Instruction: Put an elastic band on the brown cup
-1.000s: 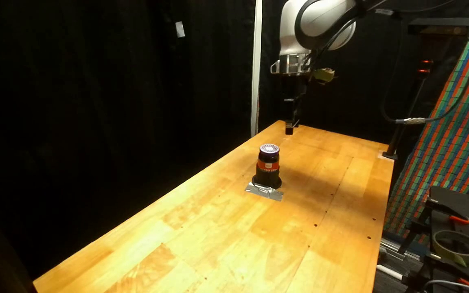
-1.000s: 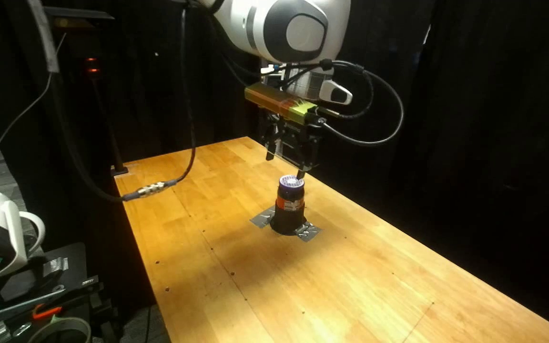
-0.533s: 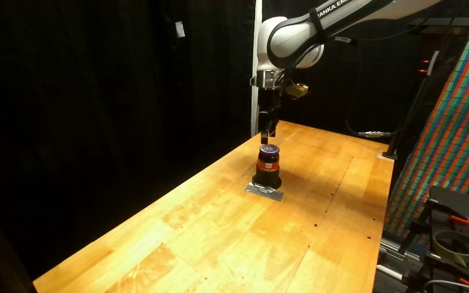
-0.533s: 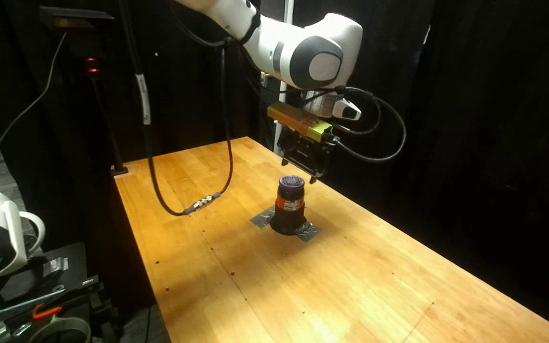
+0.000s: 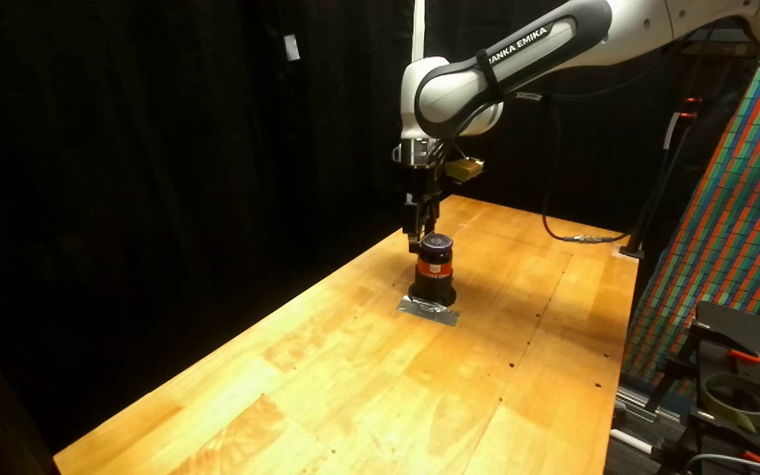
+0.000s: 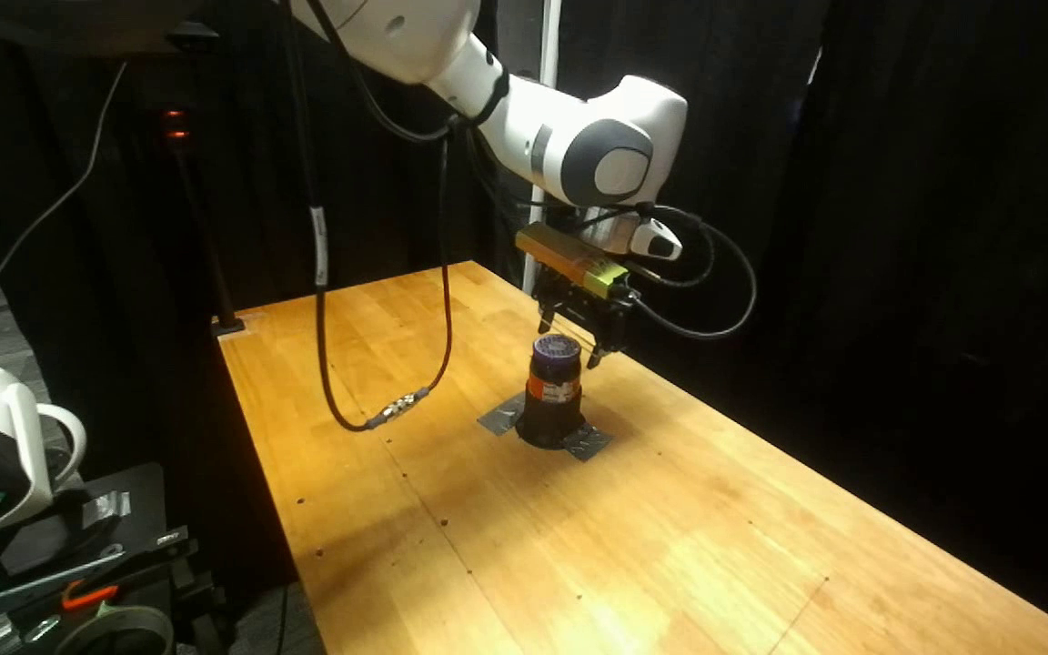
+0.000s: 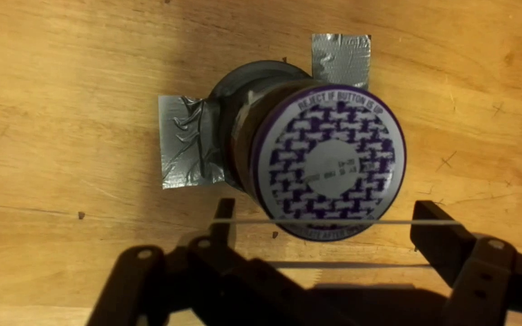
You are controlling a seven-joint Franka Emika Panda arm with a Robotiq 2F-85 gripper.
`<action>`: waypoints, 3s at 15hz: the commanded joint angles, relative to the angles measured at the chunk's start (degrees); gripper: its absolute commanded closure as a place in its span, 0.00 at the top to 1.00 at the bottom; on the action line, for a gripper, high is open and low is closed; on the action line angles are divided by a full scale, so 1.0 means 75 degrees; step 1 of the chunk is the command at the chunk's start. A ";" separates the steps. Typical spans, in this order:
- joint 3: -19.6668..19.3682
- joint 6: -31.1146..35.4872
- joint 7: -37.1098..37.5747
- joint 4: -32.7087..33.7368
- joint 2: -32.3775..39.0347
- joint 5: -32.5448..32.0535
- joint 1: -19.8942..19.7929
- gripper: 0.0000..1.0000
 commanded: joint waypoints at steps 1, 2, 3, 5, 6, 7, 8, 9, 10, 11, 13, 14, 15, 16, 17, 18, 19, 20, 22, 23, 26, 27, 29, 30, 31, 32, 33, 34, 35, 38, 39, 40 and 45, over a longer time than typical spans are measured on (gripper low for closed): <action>0.0004 -0.0235 0.0279 0.0423 0.0287 -0.0090 0.0109 1.00; -0.0016 -0.0318 0.0343 0.0433 0.0307 -0.0128 0.0145 1.00; -0.0059 -0.0434 0.0425 0.0344 0.0266 -0.0216 0.0205 1.00; -0.0191 -0.0732 0.0697 0.0142 0.0101 -0.0524 0.0354 1.00; -0.0239 -0.0924 0.0838 0.0076 0.0048 -0.0665 0.0416 1.00; -0.0303 -0.1103 0.1007 -0.0091 -0.0065 -0.0823 0.0489 1.00; -0.0325 -0.1280 0.1097 -0.0168 -0.0118 -0.0920 0.0529 1.00; -0.0342 -0.1484 0.1169 -0.0319 -0.0205 -0.1013 0.0566 1.00; -0.0329 -0.1636 0.1168 -0.0454 -0.0284 -0.1083 0.0579 1.00; -0.0322 -0.1546 0.1160 -0.0758 -0.0453 -0.1143 0.0582 1.00; -0.0314 -0.1189 0.1150 -0.1451 -0.0865 -0.1247 0.0561 1.00; -0.0318 -0.1020 0.1186 -0.1859 -0.1107 -0.1279 0.0548 1.00; -0.0322 -0.0936 0.1196 -0.2179 -0.1299 -0.1326 0.0541 1.00; -0.0334 -0.0787 0.1235 -0.2538 -0.1518 -0.1375 0.0534 1.00; -0.0332 -0.0615 0.1238 -0.2894 -0.1746 -0.1387 0.0506 1.00; -0.0345 -0.0428 0.1270 -0.3248 -0.1970 -0.1399 0.0491 1.00; -0.0346 -0.0157 0.1243 -0.3589 -0.2179 -0.1403 0.0463 1.00; -0.0347 0.0150 0.1233 -0.3933 -0.2397 -0.1409 0.0439 1.00; -0.0367 0.1192 0.1225 -0.4647 -0.2776 -0.1506 0.0411 0.75; -0.0406 0.1832 0.1298 -0.5013 -0.2946 -0.1633 0.0426 0.73; -0.0534 0.3875 0.1589 -0.6166 -0.3545 -0.2033 0.0478 0.49; -0.0585 0.4564 0.1721 -0.6572 -0.3734 -0.2170 0.0494 0.42; -0.0751 0.5901 0.2116 -0.7389 -0.4117 -0.2476 0.0570 0.27; -0.0896 0.6552 0.2366 -0.7758 -0.4271 -0.2699 0.0649 0.20; -0.1114 0.7223 0.2677 -0.8125 -0.4384 -0.3021 0.0771 0.16; -0.1414 0.7887 0.2998 -0.8498 -0.4448 -0.3412 0.0936 0.14; -0.1720 0.8538 0.3471 -0.8807 -0.4464 -0.4008 0.1061 0.12; -0.2333 0.9196 0.3887 -0.9066 -0.4431 -0.4568 0.1427 0.10; -0.3080 0.9793 0.4225 -0.9230 -0.4381 -0.5085 0.1901 0.13; -0.4822 1.1261 0.3599 -0.9375 -0.3971 -0.4489 0.3137 0.14; -0.5429 1.1890 0.3259 -0.9492 -0.3695 -0.3838 0.3758 0.13; -0.5822 1.2492 0.2927 -0.9691 -0.3457 -0.3154 0.4251 0.12; -0.5635 1.4542 0.2677 -1.0532 -0.2431 -0.1200 0.5413 0.12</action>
